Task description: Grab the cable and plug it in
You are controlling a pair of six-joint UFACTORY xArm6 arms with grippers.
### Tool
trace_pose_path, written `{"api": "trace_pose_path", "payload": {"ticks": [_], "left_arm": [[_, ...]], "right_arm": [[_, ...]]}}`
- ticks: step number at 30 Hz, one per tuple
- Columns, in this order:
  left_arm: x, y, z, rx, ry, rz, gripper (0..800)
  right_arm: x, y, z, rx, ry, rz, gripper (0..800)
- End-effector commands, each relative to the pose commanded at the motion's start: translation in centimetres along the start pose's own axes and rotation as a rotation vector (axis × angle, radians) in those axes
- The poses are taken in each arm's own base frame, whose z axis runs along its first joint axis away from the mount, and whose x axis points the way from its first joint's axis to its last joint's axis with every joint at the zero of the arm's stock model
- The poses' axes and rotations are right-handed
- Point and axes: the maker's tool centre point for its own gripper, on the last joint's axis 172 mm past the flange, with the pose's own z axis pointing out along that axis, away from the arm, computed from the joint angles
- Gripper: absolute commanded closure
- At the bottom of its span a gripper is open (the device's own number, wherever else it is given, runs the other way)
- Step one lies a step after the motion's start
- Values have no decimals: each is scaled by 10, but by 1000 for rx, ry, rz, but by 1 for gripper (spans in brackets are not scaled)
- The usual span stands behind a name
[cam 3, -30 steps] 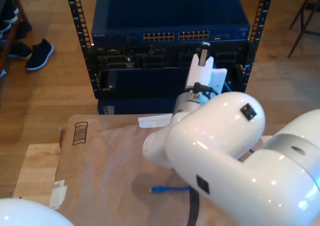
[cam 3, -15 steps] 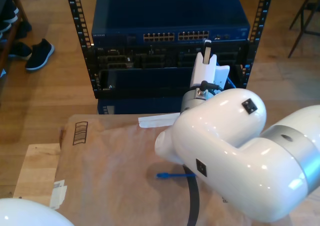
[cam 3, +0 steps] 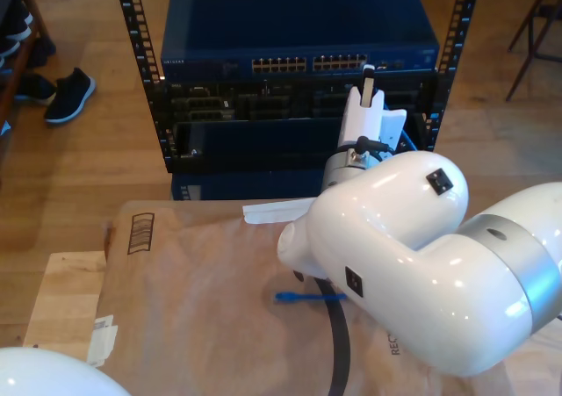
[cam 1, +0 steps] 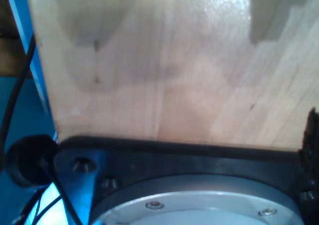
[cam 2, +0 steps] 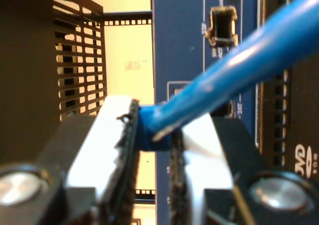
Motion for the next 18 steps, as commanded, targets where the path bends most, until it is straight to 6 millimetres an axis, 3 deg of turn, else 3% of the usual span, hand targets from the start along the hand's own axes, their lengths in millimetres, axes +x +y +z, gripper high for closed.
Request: {"api": "trace_pose_path", "payload": {"ticks": [14,18], "left_arm": [[0,0,0,0,0,0,0],[0,0,0,1,0,1,0]], "right_arm": [[-7,5,5,11,-54,-8,800],[-1,5,10,14,-44,-10,800]]}}
